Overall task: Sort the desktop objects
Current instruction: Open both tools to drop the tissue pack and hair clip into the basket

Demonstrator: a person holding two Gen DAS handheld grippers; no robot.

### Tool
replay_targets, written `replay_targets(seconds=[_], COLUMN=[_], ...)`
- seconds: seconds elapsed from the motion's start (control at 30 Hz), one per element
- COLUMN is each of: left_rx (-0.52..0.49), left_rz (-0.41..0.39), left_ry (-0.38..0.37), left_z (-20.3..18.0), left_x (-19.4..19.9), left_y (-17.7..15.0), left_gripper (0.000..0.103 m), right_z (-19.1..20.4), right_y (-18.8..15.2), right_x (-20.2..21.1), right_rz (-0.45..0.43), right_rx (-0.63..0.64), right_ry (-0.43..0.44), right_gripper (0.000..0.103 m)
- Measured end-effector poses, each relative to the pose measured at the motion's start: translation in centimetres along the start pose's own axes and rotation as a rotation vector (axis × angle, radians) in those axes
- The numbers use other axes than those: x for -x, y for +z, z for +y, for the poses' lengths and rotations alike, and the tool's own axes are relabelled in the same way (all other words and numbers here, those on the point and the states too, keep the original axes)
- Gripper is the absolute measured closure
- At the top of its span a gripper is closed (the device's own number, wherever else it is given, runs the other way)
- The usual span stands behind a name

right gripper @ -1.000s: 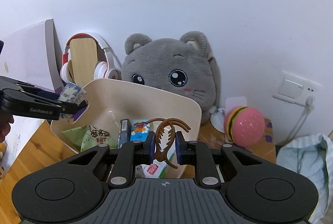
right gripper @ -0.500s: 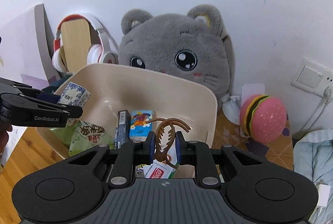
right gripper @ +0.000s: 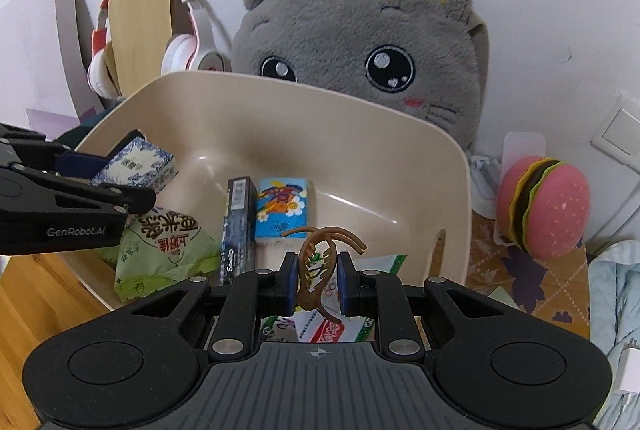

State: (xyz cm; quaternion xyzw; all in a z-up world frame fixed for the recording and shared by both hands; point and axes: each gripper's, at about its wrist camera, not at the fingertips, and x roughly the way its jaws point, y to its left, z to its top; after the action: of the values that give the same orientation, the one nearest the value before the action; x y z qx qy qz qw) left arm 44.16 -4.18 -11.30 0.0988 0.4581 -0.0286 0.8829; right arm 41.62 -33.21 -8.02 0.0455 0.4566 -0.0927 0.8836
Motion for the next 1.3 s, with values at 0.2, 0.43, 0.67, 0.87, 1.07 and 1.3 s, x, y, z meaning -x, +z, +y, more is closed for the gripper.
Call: replay_targets(seconds=[0.2, 0.43, 0.67, 0.87, 1.07, 1.3], left_rx=[0.018, 0.047, 0.052, 0.017, -0.082, -0.149], left_rz=[-0.04, -0.064, -0.096, -0.096, -0.048, 0.031], left_ry=[-0.011, -0.04, -0.077, -0.126, -0.164, -0.174], left_z=[0.9, 2.0, 3.2, 4.1, 3.9, 3.5], left_x=[1.1, 3.2, 6.3, 8.0, 8.1, 6.1], left_y=[-0.2, -0.8, -2.6, -4.7, -7.1, -9.2], left_gripper=[0.03, 0.028, 0.024, 0.022, 0.022, 0.022], right_z=[0.1, 0.1, 0.4, 0.2, -0.2, -0.8], right_y=[-0.3, -0.3, -1.5, -3.7, -6.2, -8.5], right_x=[-0.1, 2.1, 5.6, 8.2, 8.5, 6.9], right_rz=[0.019, -0.031, -0.106, -0.144, -0.11, -0.031], right_rx=[-0.02, -0.031, -0.032, -0.018, 0.038, 0.111], right_ry=[-0.008, -0.033, -0.033, -0.038, -0.038, -0.017], right_gripper=[0.063, 0.033, 0.014, 0.003, 0.0, 0.0])
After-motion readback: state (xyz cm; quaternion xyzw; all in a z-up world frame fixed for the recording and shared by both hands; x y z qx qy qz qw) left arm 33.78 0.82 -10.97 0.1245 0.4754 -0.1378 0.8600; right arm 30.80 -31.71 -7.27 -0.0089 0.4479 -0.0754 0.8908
